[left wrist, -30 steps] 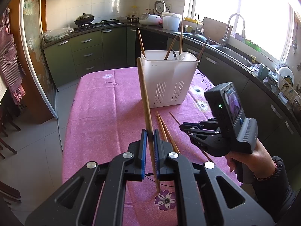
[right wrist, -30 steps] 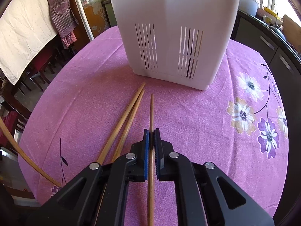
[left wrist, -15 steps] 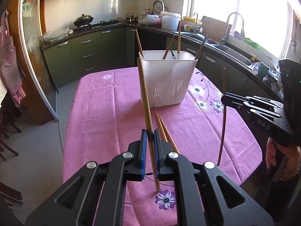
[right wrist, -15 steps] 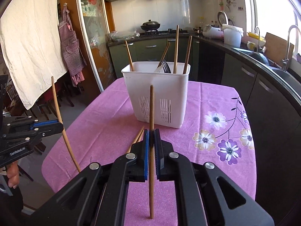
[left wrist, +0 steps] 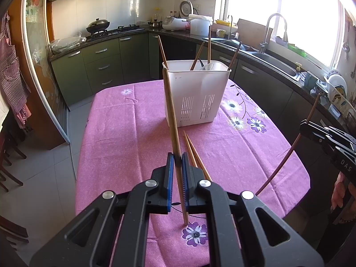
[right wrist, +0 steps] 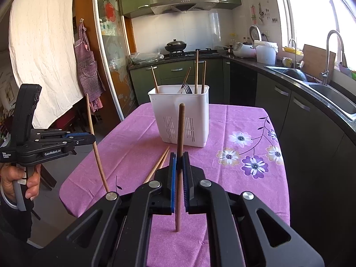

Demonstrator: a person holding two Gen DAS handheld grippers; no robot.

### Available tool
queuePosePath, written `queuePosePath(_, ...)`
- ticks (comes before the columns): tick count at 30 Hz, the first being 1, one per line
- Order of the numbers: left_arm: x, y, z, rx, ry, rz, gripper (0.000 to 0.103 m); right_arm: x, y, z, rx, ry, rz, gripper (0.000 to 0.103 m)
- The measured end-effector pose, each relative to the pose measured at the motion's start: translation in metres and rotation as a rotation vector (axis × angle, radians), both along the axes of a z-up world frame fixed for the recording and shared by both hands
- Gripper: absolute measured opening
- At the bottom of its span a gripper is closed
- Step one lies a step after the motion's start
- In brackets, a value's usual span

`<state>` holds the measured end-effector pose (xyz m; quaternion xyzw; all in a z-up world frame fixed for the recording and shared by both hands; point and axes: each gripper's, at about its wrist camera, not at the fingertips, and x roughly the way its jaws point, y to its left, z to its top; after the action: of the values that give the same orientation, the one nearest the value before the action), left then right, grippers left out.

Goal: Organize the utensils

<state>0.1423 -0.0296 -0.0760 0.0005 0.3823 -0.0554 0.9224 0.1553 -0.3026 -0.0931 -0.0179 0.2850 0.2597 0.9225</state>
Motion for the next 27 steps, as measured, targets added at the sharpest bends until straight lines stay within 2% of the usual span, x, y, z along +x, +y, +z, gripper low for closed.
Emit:
queuePosePath(16, 0.011, 0.000, 0.013, -0.002, -0.010, -0.005, 0.006, 0.029, 0.010, 0.012, 0.019, -0.016, 0.023, 0.006)
queuePosePath(18, 0.019, 0.001, 0.009, -0.008, 0.020, -0.003, 0.006, 0.031, 0.012, 0.012, 0.018, -0.015, 0.028, 0.006)
queuePosePath(22, 0.051, 0.011, -0.013, -0.045, 0.137, 0.013, 0.006, 0.032, 0.014, 0.013, 0.022, -0.014, 0.034, 0.006)
queuePosePath(24, 0.071, 0.021, -0.031, -0.059, 0.205, 0.057, 0.017, 0.033, 0.013, 0.013, 0.022, -0.012, 0.035, 0.006)
queuePosePath(27, 0.099, 0.032, -0.059, -0.025, 0.280, 0.114, 0.019, 0.034, 0.013, 0.013, 0.020, -0.009, 0.034, 0.006)
